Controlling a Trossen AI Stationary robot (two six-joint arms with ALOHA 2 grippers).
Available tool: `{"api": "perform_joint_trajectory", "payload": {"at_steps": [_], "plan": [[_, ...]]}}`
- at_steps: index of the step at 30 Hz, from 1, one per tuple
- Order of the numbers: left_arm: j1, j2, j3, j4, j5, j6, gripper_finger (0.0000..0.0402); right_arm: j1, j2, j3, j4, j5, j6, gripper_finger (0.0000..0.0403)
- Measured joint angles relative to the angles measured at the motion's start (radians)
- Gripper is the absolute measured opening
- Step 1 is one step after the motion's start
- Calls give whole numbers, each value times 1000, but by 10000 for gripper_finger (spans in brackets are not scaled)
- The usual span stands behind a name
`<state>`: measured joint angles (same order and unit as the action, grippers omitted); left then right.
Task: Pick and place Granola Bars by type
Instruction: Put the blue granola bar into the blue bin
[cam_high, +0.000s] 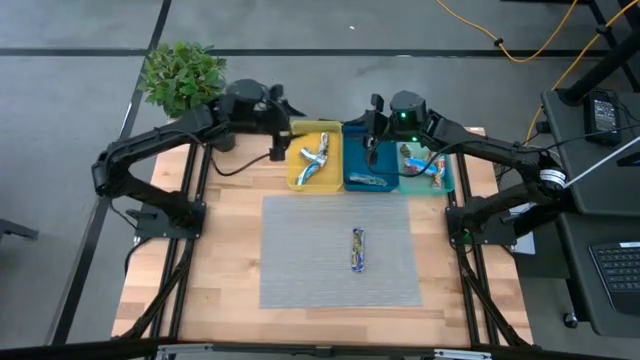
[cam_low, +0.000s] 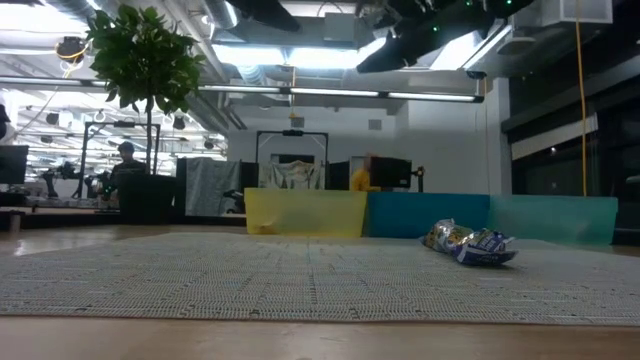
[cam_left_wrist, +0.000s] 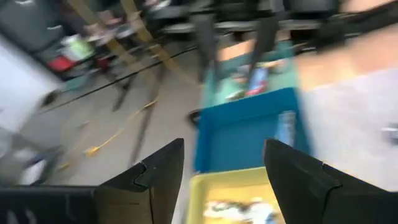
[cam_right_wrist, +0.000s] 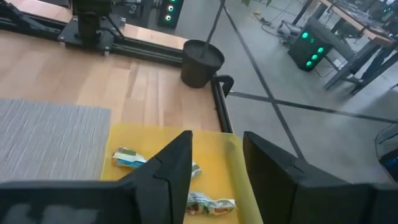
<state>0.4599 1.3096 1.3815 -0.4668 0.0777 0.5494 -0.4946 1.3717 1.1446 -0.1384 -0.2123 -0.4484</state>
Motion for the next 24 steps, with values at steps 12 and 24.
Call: {"api": "perform_joint_trajectory", "payload": {"at_steps": [12, 24], "plan": [[-69, 285, 0, 19, 202, 112, 212, -12, -125, 0, -58, -10, 103, 147], [-141, 328, 0, 76, 285, 119, 212, 109, -277, -90, -440, -222, 229, 147]]}}
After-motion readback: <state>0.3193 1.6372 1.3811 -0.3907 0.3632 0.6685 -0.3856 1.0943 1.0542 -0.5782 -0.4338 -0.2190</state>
